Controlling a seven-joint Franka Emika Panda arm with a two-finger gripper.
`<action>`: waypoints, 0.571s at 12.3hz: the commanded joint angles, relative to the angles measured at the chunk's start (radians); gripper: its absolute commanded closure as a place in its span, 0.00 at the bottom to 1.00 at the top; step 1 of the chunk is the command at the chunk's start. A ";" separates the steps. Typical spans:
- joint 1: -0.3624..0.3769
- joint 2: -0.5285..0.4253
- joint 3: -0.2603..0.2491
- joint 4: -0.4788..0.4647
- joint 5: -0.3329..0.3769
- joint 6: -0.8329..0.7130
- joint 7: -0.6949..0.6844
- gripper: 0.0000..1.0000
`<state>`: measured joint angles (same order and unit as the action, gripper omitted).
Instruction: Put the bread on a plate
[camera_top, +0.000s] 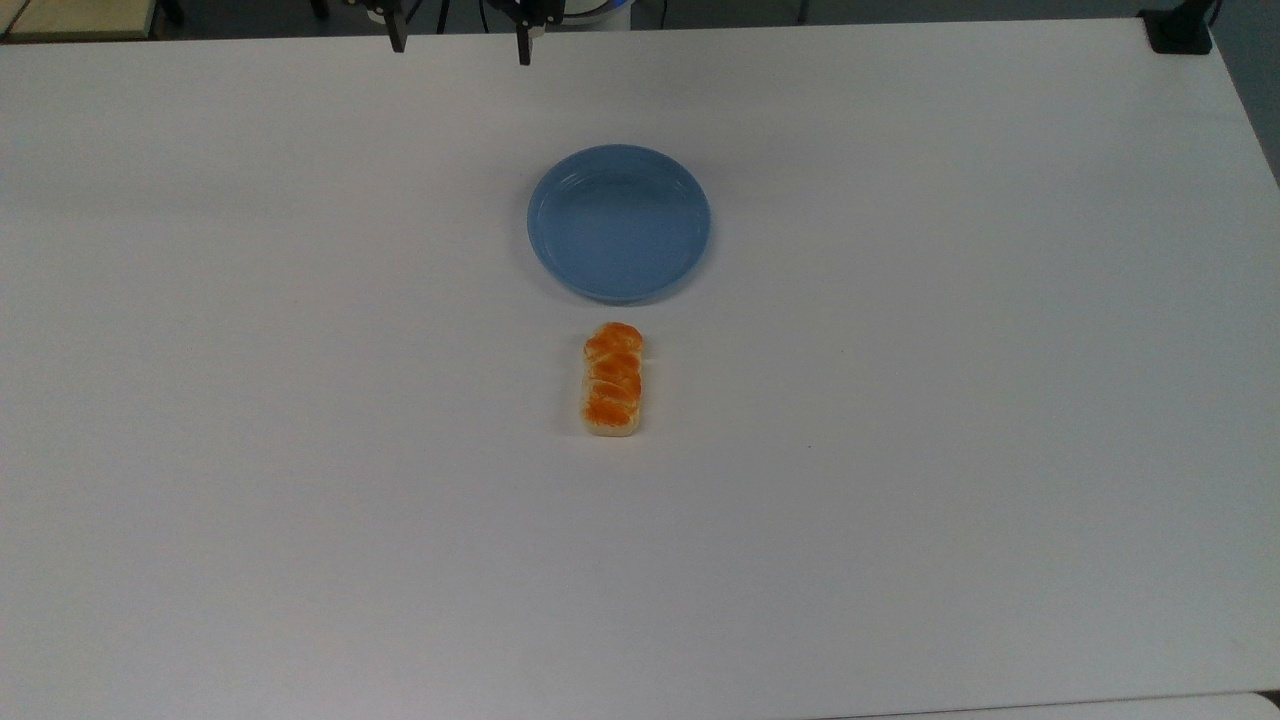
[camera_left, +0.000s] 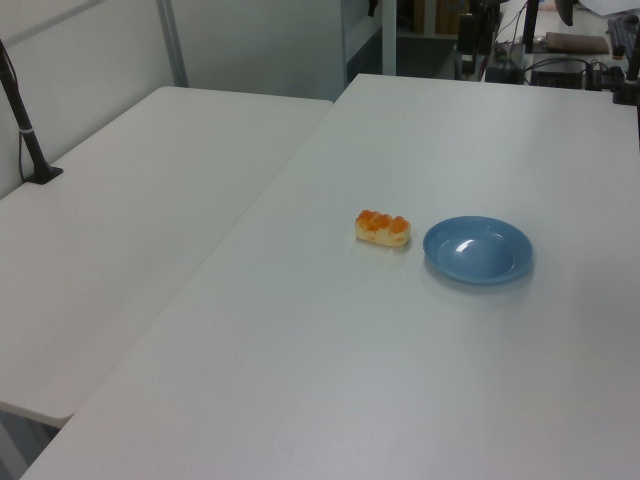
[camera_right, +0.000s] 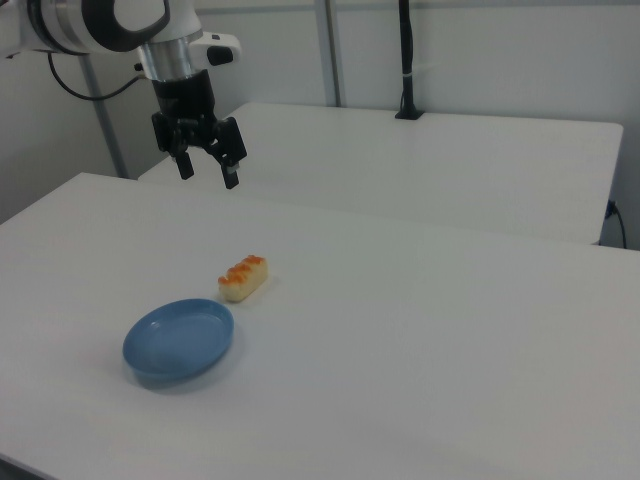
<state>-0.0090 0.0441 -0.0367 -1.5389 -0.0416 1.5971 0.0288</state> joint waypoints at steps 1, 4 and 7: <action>0.011 -0.006 -0.002 -0.020 -0.011 0.010 -0.023 0.00; 0.007 -0.006 -0.002 -0.017 -0.004 0.006 -0.020 0.00; 0.006 -0.007 -0.002 -0.017 -0.003 0.000 -0.017 0.00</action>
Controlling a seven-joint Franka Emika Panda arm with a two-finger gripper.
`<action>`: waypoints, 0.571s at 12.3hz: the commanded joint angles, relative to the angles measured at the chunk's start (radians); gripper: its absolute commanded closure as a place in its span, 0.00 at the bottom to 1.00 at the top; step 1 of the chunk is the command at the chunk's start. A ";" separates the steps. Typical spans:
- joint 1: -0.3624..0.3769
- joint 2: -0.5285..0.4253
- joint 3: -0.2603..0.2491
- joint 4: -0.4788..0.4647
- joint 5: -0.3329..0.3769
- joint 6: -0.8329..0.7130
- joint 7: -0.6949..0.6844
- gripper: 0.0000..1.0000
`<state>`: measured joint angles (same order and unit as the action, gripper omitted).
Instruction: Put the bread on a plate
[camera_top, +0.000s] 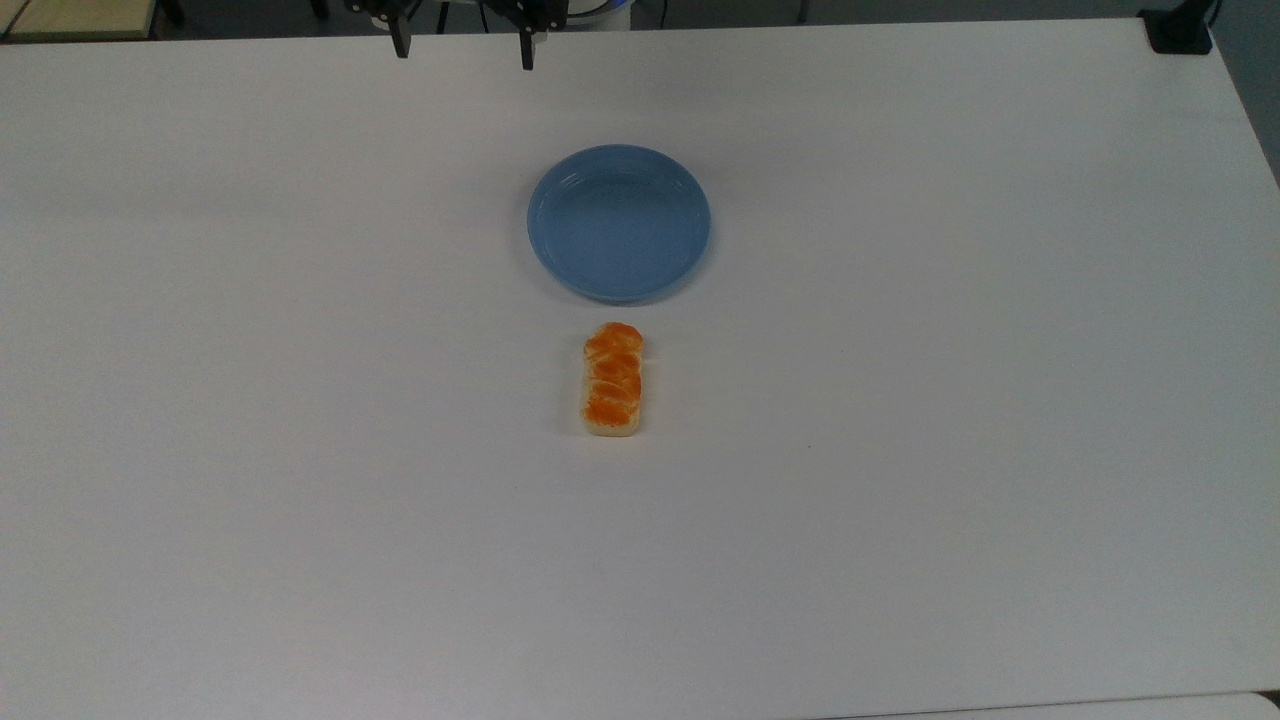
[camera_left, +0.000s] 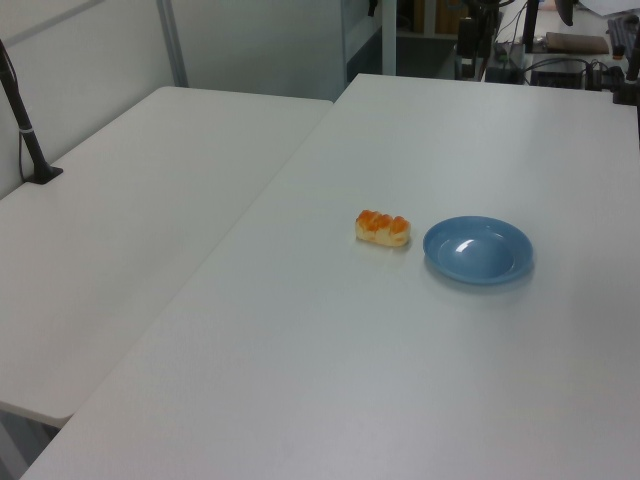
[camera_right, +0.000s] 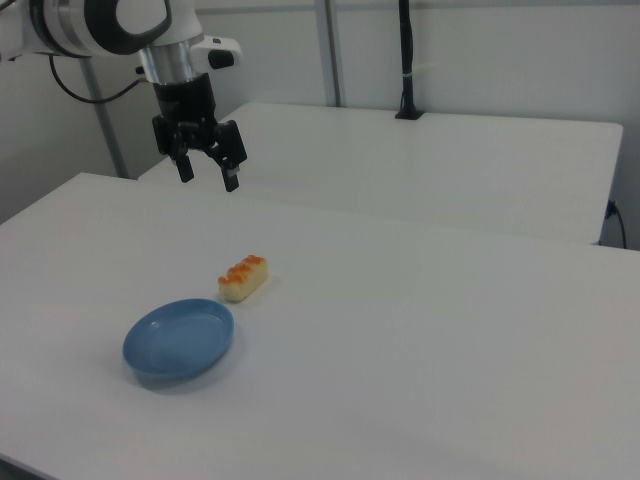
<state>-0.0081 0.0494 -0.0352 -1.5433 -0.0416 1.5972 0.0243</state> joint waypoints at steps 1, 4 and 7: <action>0.005 -0.013 -0.003 -0.012 -0.003 -0.002 -0.012 0.00; 0.010 -0.005 -0.003 -0.012 -0.001 0.010 -0.012 0.00; 0.014 0.047 0.000 0.017 0.014 0.027 -0.009 0.00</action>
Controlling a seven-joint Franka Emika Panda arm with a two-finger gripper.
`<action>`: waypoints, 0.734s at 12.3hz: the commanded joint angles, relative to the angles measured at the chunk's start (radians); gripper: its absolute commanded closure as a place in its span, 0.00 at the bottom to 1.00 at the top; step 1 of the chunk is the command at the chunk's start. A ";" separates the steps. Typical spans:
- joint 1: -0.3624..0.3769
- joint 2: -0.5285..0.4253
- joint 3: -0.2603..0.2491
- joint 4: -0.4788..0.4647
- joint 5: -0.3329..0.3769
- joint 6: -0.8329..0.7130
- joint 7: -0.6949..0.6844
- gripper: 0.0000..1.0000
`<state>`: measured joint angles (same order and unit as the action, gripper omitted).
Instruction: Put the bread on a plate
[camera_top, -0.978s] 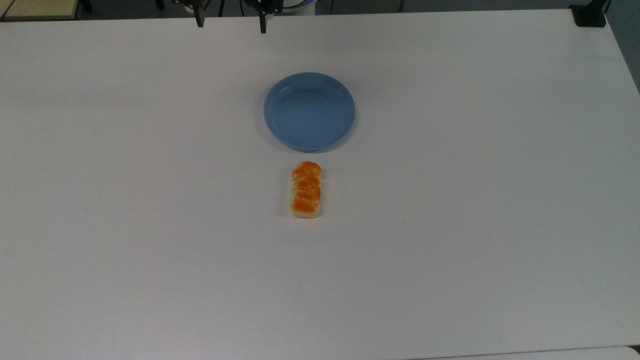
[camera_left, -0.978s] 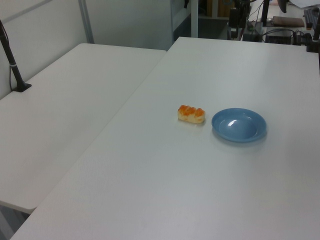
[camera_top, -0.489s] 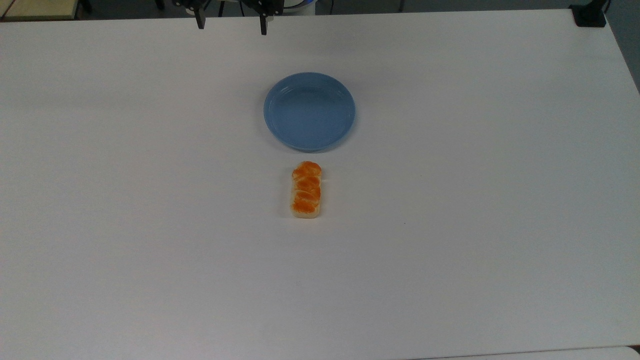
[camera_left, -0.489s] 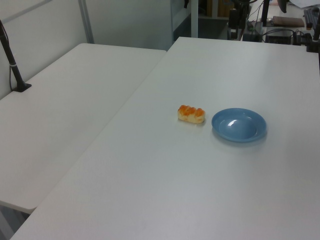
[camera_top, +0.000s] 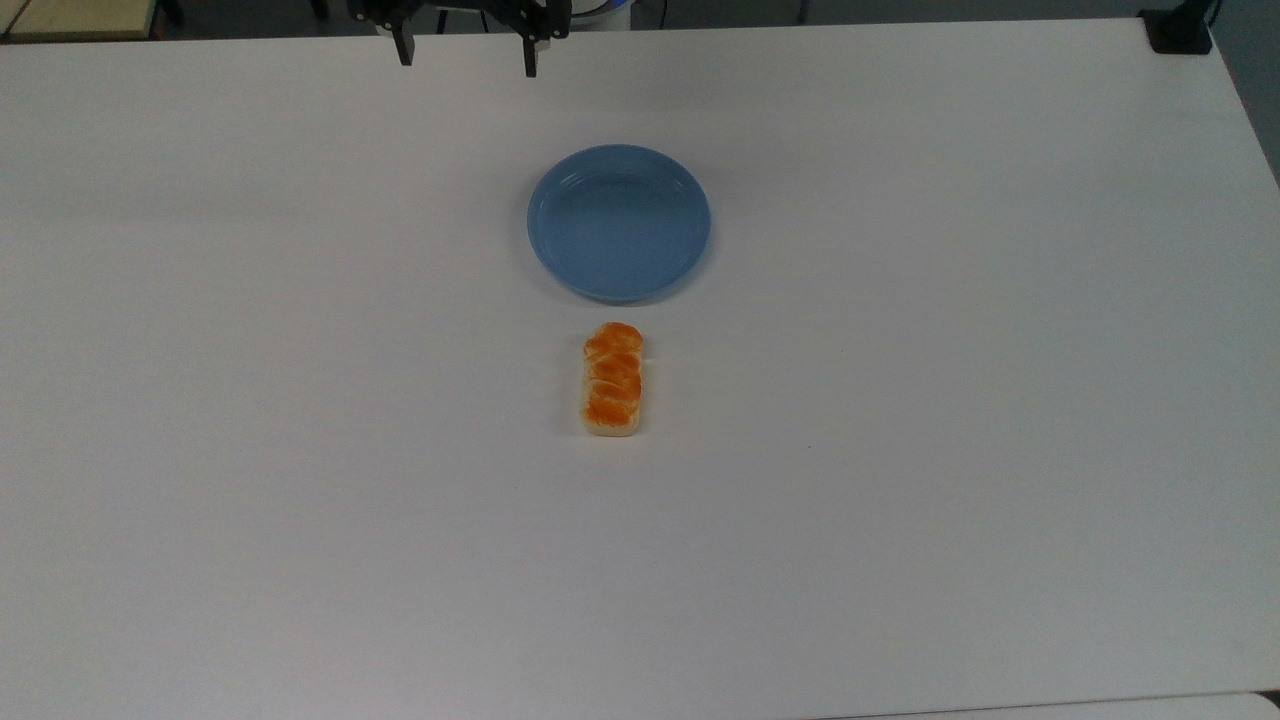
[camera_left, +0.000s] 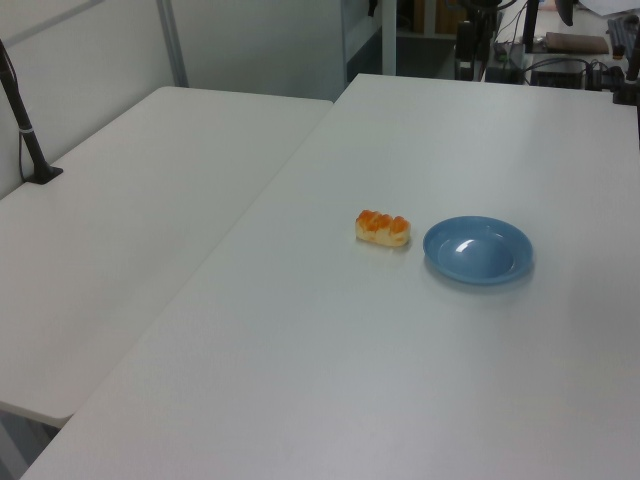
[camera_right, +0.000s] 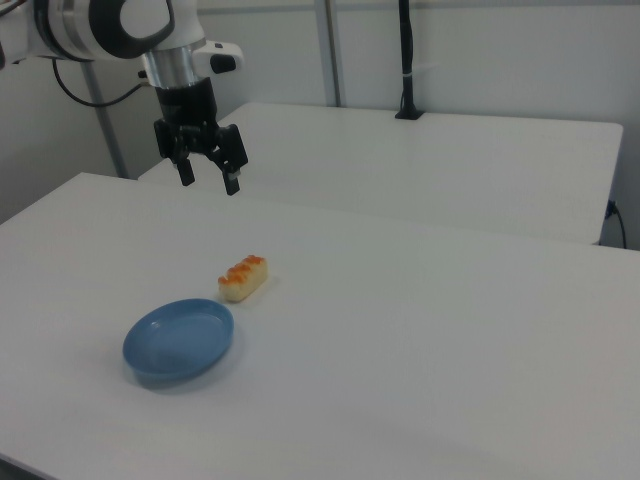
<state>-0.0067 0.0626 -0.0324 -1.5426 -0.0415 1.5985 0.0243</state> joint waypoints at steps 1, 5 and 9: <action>0.016 0.061 0.003 0.019 0.017 0.079 -0.003 0.00; 0.068 0.155 0.005 0.019 0.015 0.198 0.071 0.00; 0.106 0.236 0.005 0.019 0.006 0.233 0.086 0.00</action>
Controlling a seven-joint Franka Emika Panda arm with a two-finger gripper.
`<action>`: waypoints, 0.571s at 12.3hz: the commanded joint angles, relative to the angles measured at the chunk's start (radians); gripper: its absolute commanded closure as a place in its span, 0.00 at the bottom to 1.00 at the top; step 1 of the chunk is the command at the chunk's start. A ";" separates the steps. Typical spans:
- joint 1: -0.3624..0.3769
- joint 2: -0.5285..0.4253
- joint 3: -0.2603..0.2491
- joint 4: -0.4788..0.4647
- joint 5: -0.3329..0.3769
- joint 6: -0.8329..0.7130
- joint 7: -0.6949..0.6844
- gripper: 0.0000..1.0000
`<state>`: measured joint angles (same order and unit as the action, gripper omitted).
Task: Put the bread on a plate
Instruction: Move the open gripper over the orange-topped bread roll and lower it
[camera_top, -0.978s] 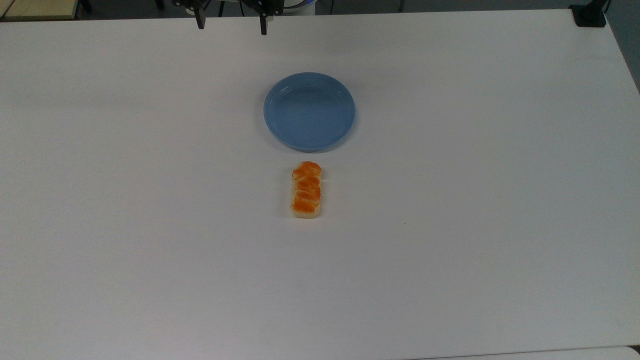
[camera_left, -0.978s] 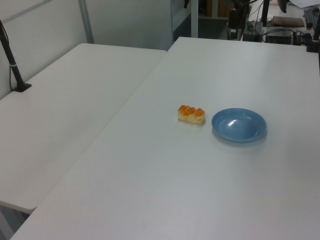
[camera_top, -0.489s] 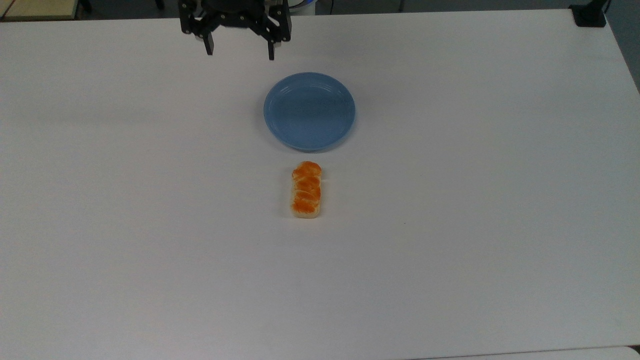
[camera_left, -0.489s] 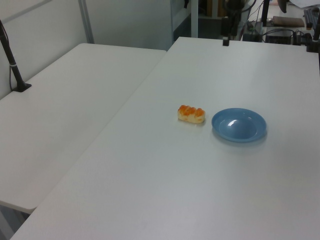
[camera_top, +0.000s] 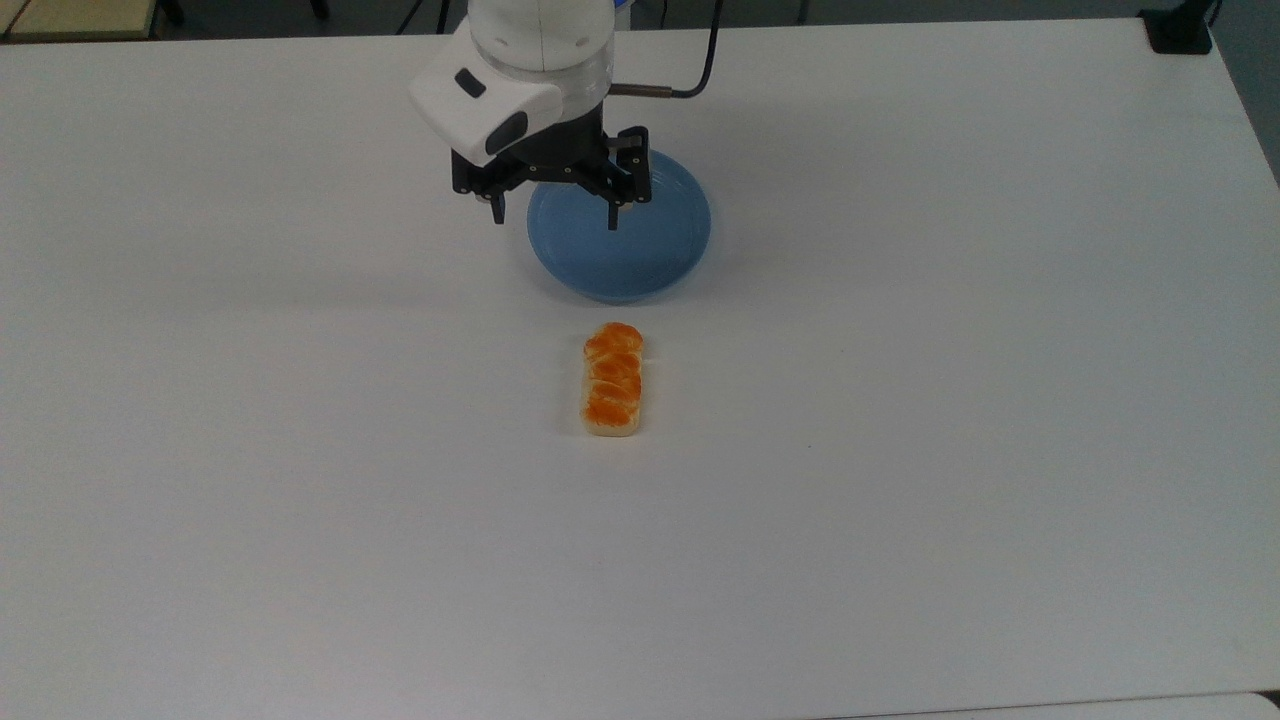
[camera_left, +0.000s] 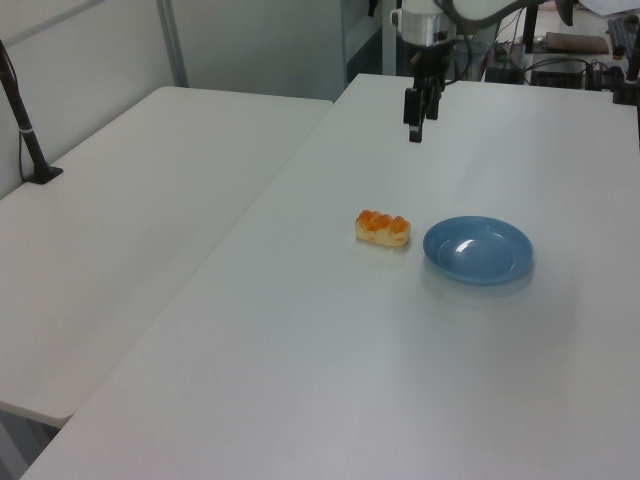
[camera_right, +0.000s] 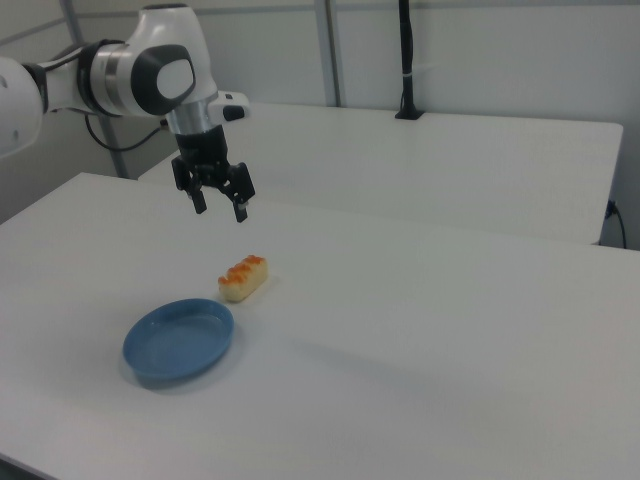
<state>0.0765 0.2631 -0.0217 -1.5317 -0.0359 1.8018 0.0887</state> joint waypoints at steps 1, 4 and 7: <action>0.023 0.050 -0.007 0.007 0.004 0.054 0.023 0.00; 0.023 0.097 -0.009 0.004 0.008 0.089 0.025 0.00; 0.025 0.154 -0.009 0.004 0.010 0.134 0.025 0.00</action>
<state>0.0876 0.3788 -0.0218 -1.5312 -0.0359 1.8996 0.0942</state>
